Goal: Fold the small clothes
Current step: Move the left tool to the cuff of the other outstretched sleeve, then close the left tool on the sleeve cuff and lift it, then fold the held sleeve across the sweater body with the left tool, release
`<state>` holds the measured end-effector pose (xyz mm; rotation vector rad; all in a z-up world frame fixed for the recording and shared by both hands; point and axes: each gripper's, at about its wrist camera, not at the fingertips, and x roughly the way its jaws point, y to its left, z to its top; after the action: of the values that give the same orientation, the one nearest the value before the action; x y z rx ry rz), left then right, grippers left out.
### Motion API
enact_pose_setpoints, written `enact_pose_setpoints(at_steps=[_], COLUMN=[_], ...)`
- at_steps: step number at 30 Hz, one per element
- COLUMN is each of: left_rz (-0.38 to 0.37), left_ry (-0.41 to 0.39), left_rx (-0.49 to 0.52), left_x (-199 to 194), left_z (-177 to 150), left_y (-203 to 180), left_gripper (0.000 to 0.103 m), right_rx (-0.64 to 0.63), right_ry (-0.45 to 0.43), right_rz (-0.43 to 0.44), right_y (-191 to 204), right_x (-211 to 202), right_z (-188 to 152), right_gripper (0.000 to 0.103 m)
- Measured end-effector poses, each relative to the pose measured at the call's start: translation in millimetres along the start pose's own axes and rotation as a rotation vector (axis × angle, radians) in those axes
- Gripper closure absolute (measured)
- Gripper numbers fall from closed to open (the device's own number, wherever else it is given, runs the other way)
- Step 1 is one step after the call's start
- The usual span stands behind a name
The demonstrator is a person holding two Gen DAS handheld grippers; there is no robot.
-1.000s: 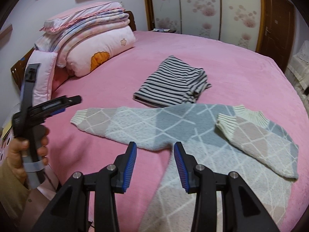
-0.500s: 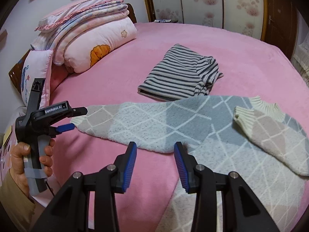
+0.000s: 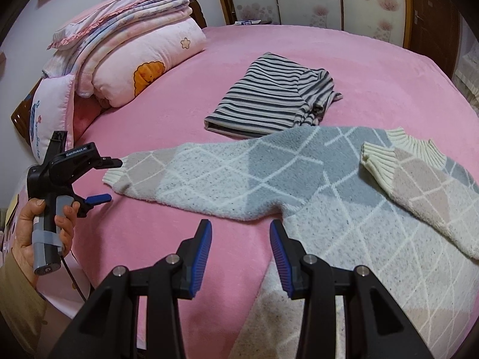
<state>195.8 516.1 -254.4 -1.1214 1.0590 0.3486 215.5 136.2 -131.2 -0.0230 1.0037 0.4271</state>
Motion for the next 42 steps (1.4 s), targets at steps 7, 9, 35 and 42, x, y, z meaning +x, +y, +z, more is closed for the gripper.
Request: enact_pose_setpoints(at_steps=[7, 9, 35, 42], left_rz=[0.044, 0.083, -0.382, -0.356], left_ry=[-0.014, -0.032, -0.254, -0.068], left_rx=[-0.117, -0.102, 0.642, 0.895], left_x=[26, 33, -40, 26], left_z=[14, 15, -159, -296], left_y=[5, -2, -260, -333], left_gripper=[0.029, 0.039, 0.095, 0.095], right_rx=[-0.003, -0.009, 0.145, 0.335], right_ry=[0.011, 0.015, -0.056, -0.109], right_rz=[0.018, 0.017, -0.088, -0.145], right_y=[0, 0, -108, -192], right_x=[2, 3, -51, -83], right_z=[-7, -10, -53, -83], right_gripper=[0.063, 0.063, 0.062, 0.062])
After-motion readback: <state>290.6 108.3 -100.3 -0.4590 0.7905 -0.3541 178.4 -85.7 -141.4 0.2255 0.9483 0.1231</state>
